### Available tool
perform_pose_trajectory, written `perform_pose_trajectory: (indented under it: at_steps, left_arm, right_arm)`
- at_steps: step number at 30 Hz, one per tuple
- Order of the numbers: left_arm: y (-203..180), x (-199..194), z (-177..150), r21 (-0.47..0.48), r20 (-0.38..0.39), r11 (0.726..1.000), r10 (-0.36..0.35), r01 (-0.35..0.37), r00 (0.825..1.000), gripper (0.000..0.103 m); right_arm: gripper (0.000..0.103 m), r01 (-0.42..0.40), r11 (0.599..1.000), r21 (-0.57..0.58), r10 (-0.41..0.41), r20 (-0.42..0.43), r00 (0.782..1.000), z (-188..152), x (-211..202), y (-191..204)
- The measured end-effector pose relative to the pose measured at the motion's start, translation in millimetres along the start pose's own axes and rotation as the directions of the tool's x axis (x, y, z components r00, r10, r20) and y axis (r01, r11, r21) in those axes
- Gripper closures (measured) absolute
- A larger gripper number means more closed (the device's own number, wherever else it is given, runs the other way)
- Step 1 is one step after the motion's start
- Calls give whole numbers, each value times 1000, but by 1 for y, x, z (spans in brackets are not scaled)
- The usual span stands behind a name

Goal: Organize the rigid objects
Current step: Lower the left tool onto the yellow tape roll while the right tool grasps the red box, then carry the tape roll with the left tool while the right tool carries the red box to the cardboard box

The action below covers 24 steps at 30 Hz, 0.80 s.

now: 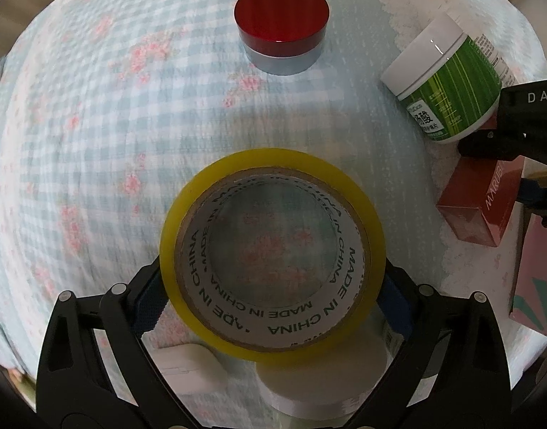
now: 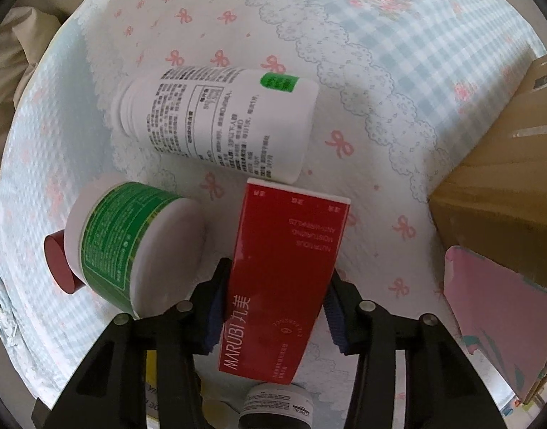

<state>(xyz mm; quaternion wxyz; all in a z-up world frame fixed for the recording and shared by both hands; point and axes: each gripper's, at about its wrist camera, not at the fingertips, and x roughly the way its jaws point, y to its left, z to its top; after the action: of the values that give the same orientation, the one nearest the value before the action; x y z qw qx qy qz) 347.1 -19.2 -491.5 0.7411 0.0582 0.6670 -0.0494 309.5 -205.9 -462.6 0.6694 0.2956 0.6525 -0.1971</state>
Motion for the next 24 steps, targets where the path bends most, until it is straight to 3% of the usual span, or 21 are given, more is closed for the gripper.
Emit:
perform_pose_trajectory:
  at_steps: [15, 24]
  left_arm:
    - [29, -67, -21, -34, 114, 999, -10, 14, 993, 7]
    - [44, -155, -45, -11, 220, 999, -48, 52, 974, 7]
  right_arm:
    - [65, -131, 991, 2, 131, 38, 991, -25, -34, -21]
    - [65, -232, 969, -89, 242, 120, 963, -68, -123, -18]
